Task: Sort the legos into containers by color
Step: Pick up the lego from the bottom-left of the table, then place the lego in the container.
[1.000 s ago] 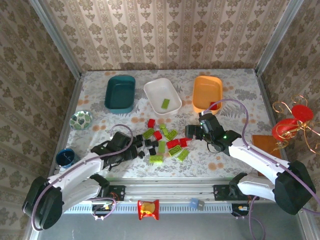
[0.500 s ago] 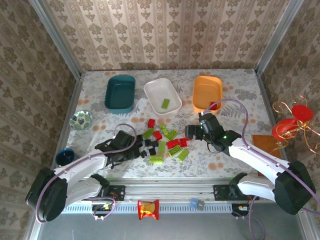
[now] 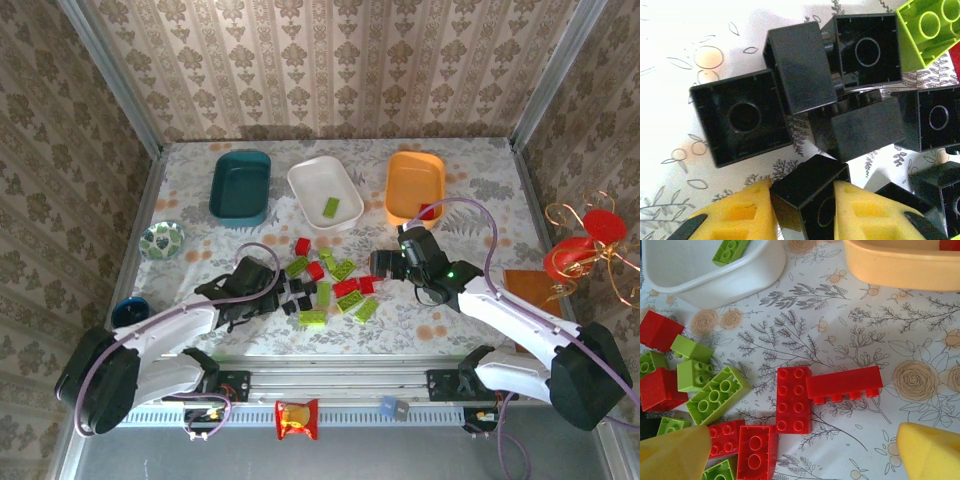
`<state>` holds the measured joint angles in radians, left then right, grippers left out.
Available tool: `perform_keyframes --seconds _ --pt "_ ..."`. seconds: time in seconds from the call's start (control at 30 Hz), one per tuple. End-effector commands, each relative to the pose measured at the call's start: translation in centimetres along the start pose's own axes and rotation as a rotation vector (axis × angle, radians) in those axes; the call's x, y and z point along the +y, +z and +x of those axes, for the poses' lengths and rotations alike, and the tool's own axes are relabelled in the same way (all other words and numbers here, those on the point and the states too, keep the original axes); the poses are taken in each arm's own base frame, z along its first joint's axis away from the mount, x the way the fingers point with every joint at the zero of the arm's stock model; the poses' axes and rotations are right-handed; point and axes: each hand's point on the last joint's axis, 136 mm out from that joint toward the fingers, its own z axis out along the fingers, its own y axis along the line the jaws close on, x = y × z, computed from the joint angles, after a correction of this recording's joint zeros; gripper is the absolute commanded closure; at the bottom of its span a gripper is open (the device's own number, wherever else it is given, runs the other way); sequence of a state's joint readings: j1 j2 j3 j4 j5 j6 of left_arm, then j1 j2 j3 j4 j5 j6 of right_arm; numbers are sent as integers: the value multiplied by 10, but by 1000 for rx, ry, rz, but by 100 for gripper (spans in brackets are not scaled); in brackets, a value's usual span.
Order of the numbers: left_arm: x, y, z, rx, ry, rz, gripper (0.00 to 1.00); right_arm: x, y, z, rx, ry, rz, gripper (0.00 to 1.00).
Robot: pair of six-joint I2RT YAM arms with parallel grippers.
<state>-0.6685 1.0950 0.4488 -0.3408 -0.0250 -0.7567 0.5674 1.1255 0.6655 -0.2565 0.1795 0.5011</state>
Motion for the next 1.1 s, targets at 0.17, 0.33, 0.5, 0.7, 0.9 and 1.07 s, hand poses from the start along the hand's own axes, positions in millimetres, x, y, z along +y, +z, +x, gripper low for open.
perform_keyframes --seconds 0.17,0.33,0.5,0.7,0.9,1.07 --pt "-10 -44 -20 -91 18 23 76 -3 -2 -3 -25 -2 10 4" --pt "-13 -70 -95 -275 -16 29 77 -1 -2 -6 -35 7 3 4" --pt "2 -82 -196 -556 -95 -26 75 0 0 -6 -28 11 5 4" --pt "18 -56 -280 -612 -146 -80 72 -3 0 -3 -15 6 19 4" --pt "39 -5 -312 -518 -155 -139 70 -5 -8 -5 -34 16 20 4" --pt "57 24 -310 -407 -138 -257 70 -7 -16 -10 -57 16 22 4"
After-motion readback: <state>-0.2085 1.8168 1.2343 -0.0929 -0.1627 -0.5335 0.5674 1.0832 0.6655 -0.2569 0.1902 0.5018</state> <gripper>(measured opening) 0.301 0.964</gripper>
